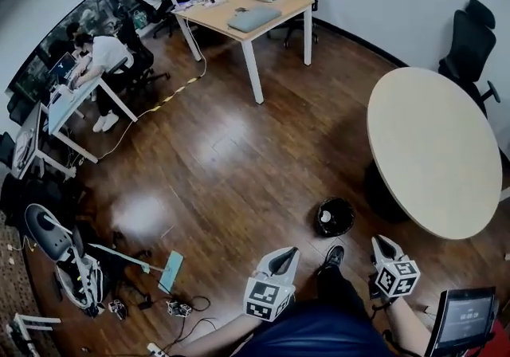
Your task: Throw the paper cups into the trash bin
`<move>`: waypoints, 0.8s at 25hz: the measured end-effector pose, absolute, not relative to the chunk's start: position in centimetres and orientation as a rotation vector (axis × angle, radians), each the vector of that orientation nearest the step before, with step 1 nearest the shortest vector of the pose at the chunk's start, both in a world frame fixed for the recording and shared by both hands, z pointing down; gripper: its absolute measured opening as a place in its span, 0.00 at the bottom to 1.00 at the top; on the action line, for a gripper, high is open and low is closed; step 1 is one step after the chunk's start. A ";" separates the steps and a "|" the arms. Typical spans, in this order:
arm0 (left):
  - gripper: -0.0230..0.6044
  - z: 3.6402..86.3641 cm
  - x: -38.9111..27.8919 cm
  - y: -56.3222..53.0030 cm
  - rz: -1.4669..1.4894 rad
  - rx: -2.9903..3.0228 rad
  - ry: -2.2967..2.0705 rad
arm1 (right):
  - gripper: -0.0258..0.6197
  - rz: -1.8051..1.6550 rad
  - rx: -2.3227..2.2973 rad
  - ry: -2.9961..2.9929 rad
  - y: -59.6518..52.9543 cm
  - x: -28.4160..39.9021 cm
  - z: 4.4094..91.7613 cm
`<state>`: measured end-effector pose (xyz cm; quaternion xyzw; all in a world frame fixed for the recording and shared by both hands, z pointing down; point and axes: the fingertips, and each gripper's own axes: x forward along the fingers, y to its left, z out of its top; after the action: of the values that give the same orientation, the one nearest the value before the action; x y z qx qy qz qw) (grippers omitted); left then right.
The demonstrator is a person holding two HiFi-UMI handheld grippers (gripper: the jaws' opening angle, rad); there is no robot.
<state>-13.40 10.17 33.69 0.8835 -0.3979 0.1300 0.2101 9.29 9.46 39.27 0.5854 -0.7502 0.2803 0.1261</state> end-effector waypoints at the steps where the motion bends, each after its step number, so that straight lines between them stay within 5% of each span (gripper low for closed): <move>1: 0.04 34.1 -14.0 11.4 0.373 2.464 -1.092 | 0.10 0.804 1.719 -2.185 10.7 8.7 38.5; 20: 0.04 30.8 -10.4 19.6 0.353 2.587 -1.091 | 0.08 0.643 1.786 -2.385 19.8 6.7 30.9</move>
<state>-10.40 19.62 30.82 0.9031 -0.3808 0.1232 0.1555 6.67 19.80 30.89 0.5852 -0.7816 0.2107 0.0470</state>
